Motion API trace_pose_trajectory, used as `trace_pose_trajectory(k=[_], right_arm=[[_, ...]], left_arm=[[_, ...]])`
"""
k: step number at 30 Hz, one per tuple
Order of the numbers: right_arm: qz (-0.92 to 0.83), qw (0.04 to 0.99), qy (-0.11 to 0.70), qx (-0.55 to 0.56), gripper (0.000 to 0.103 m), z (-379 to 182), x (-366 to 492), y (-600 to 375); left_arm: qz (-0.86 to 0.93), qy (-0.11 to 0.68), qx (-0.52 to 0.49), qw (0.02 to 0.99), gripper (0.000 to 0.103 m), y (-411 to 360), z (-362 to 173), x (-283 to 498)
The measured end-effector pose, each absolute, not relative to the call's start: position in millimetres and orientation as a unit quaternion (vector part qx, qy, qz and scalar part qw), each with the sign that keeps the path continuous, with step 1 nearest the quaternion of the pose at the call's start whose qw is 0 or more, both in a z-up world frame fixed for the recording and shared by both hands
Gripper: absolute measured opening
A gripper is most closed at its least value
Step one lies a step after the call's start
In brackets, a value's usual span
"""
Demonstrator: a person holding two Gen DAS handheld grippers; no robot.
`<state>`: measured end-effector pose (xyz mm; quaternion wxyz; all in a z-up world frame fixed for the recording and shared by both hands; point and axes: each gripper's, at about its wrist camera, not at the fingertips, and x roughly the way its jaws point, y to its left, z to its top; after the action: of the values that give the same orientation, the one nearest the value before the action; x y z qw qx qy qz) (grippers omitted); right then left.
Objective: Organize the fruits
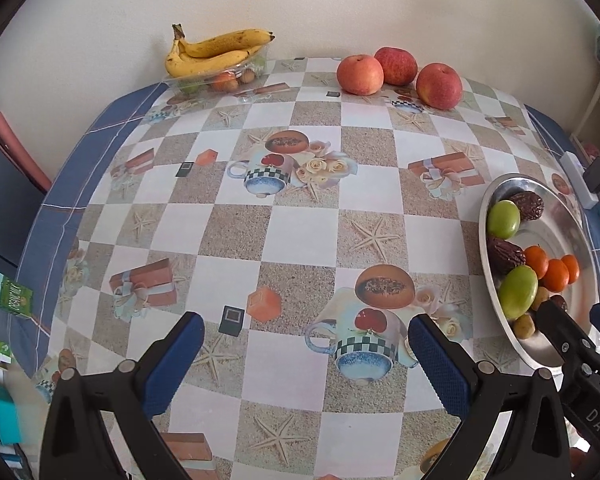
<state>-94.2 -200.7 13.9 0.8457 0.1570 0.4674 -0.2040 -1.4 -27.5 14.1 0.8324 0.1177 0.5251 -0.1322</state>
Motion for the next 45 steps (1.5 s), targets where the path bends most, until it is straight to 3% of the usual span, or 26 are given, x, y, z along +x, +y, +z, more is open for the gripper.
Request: trace_pose_trajectory(k=[45], right_arm=[[-0.209, 0.838, 0.485, 0.141, 0.096, 8.5, -91.7, -198.9]], left_arm=[[-0.08, 0.575, 0.129, 0.804, 0.103, -18.1, -2.1, 7.8]])
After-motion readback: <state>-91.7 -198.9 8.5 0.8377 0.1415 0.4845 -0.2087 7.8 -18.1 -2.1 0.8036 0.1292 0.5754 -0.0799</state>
